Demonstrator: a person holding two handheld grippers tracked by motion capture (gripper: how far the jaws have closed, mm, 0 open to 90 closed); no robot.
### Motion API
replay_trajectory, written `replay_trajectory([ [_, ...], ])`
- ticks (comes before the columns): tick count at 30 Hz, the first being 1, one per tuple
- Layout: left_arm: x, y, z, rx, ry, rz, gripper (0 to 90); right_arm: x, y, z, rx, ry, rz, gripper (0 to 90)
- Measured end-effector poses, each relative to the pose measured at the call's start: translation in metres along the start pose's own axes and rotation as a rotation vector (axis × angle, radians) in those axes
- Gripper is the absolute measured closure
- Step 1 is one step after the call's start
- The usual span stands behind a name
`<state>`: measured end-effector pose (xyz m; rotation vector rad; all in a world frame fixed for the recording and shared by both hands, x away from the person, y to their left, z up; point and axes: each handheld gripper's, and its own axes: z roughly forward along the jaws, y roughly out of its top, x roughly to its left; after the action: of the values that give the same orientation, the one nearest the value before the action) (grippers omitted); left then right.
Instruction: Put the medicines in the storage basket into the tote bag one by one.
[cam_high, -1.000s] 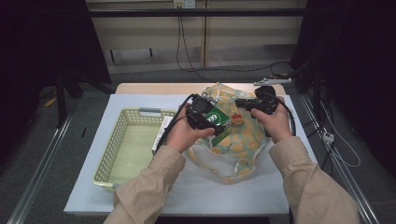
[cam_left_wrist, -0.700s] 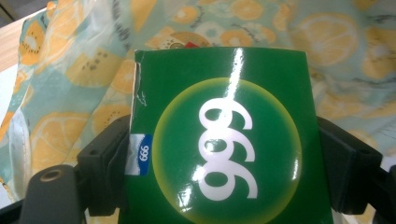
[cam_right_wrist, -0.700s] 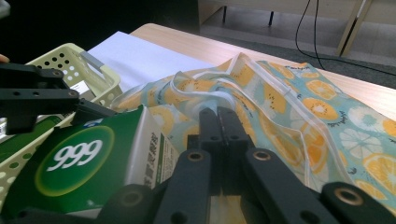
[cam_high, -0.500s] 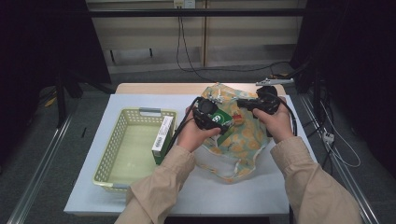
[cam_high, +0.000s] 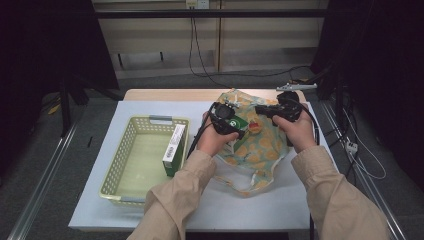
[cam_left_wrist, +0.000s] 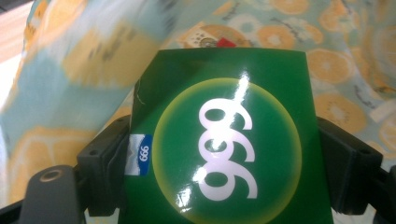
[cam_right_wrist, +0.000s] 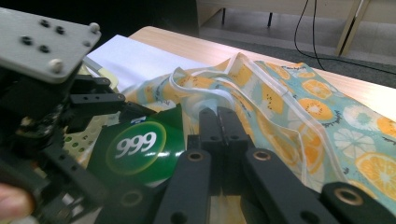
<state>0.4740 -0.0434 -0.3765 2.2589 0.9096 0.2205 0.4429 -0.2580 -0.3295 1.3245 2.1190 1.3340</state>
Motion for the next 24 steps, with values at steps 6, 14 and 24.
replay_trajectory([
  [6, 0.004, 0.0, 0.0, -0.014, 0.04, -0.011, 17.2, -0.004, -0.001, 0.0, -0.002, 0.002, 0.003, 90.0],
  [14, 0.005, 0.001, 0.004, -0.011, 0.049, -0.013, 17.2, -0.001, -0.003, 0.0, 0.0, 0.014, 0.003, 90.0],
  [24, 0.011, 0.01, 0.017, -0.051, 0.062, -0.014, 16.4, -0.003, -0.003, 0.004, 0.006, 0.022, 0.013, 90.0],
])
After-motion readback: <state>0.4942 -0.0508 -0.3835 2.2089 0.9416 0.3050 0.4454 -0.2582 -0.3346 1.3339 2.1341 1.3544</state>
